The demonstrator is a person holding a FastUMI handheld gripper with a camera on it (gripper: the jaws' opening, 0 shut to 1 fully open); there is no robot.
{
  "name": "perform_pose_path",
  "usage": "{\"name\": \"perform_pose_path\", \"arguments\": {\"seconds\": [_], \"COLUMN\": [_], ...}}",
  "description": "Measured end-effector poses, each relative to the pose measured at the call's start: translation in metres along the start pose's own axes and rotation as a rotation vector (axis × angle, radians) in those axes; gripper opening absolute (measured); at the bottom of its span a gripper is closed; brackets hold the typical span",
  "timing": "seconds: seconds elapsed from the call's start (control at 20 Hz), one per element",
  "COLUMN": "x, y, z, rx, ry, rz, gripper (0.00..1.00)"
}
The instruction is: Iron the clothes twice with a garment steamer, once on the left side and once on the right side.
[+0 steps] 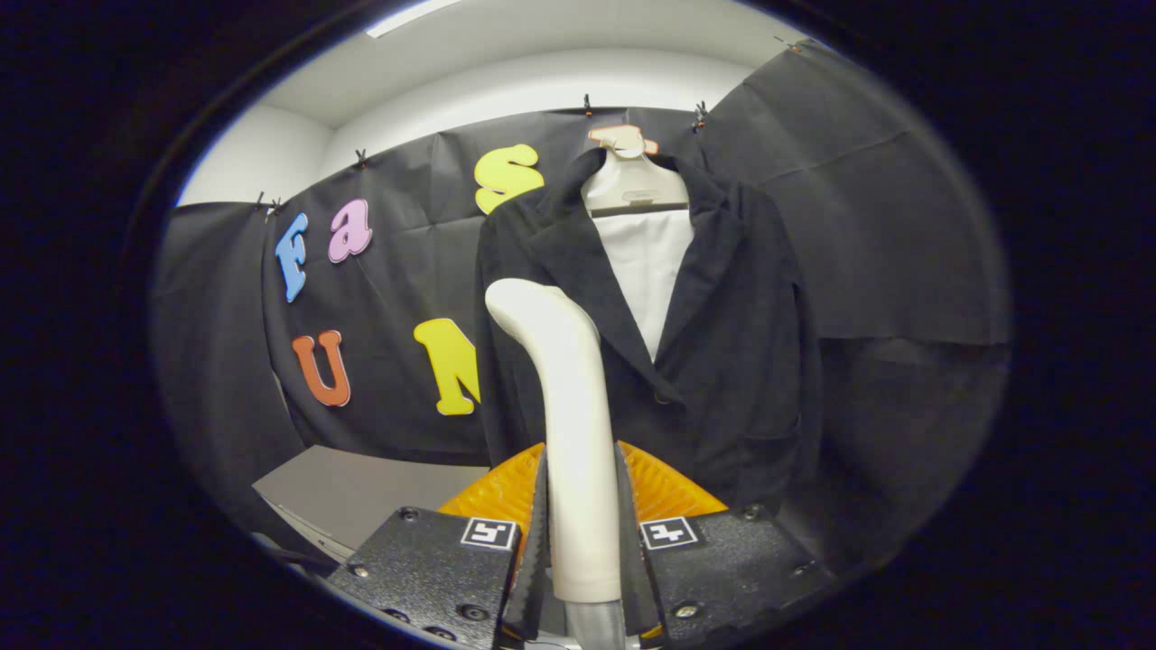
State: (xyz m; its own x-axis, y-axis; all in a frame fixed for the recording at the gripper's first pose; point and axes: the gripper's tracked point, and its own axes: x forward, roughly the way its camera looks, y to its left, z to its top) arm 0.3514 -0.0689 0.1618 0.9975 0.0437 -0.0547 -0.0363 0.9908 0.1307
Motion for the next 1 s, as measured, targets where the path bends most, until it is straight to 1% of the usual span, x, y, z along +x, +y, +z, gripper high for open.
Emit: {"name": "perform_pose_path", "arguments": {"seconds": [0.3,0.75,1.0], "x": [-0.005,-0.008,-0.013], "y": [-0.009,-0.031,-0.036], "z": [-0.04,-0.115,-0.141], "rx": [0.002,0.031,0.053], "ry": [0.065,0.197,0.246], "rz": [-0.031,-0.081,-0.093], "gripper": [0.37,0.37,0.37]}}
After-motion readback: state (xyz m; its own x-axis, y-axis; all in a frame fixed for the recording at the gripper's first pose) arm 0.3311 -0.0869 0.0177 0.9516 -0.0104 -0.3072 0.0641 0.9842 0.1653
